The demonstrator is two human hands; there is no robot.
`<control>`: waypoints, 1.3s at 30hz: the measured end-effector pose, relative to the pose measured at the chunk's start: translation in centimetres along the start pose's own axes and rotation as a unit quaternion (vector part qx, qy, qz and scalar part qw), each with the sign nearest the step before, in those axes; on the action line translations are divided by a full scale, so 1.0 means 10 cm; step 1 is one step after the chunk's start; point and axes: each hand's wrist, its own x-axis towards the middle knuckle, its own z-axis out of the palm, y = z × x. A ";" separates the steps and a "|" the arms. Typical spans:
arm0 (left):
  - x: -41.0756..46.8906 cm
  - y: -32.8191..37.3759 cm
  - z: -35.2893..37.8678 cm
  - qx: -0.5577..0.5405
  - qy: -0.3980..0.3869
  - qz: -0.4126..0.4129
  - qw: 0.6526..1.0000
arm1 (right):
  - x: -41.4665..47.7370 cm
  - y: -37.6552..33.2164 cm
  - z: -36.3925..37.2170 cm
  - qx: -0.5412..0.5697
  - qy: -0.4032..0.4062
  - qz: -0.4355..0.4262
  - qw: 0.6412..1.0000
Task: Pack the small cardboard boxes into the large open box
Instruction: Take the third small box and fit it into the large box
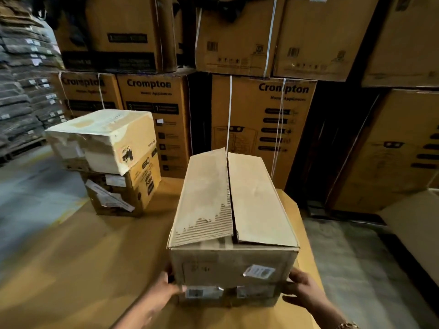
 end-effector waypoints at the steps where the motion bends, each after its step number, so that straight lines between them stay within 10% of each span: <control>1: 0.05 -0.01 -0.05 0.001 -0.001 -0.007 1.000 | -0.01 -0.02 -0.03 0.011 0.016 0.007 1.000; 8: 0.10 0.73 -0.39 -0.138 -0.004 0.067 0.988 | 0.00 -0.84 -0.26 0.056 0.097 -0.083 0.990; 17: 0.72 0.91 -0.22 -0.015 -0.107 0.047 0.993 | 0.22 -1.35 0.03 -0.006 0.058 0.020 0.998; 30: -0.03 1.34 0.01 -0.119 -0.056 0.277 0.952 | -0.32 -1.25 0.03 0.124 0.140 -0.291 0.938; 39: -0.26 1.70 0.74 -0.128 -0.134 0.361 0.914 | -0.99 -1.16 -0.67 0.126 0.210 -0.359 0.901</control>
